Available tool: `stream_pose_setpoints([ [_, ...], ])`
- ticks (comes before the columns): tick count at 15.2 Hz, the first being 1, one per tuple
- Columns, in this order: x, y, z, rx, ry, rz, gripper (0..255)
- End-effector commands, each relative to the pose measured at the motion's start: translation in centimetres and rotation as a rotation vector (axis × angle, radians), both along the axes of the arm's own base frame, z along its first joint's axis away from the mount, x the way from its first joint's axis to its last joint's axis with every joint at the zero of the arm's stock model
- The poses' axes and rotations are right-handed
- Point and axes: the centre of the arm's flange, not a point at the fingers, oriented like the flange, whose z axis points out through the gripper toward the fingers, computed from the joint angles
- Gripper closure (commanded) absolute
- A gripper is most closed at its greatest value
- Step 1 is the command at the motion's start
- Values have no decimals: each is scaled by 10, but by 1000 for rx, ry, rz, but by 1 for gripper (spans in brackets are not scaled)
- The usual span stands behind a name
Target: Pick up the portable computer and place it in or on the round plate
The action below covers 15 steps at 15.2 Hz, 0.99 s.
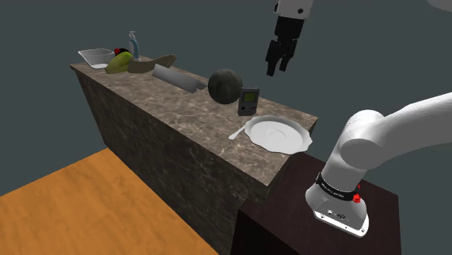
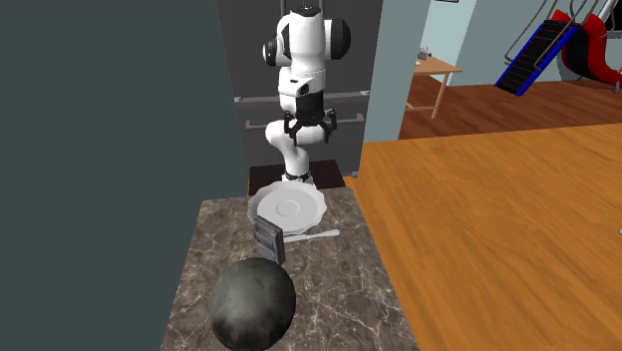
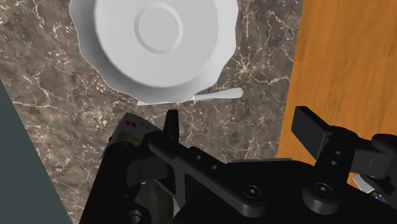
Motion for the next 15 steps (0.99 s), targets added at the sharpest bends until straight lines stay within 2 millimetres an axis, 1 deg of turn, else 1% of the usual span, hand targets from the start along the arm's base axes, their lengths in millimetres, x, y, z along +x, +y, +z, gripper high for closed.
stream_pose_setpoints([
  [1, 0, 0, 0, 0, 0, 0, 0],
  [8, 50, -66, -44, -9, 26, 88, 0],
  [15, 104, -128, -89, -18, 51, 177, 0],
])
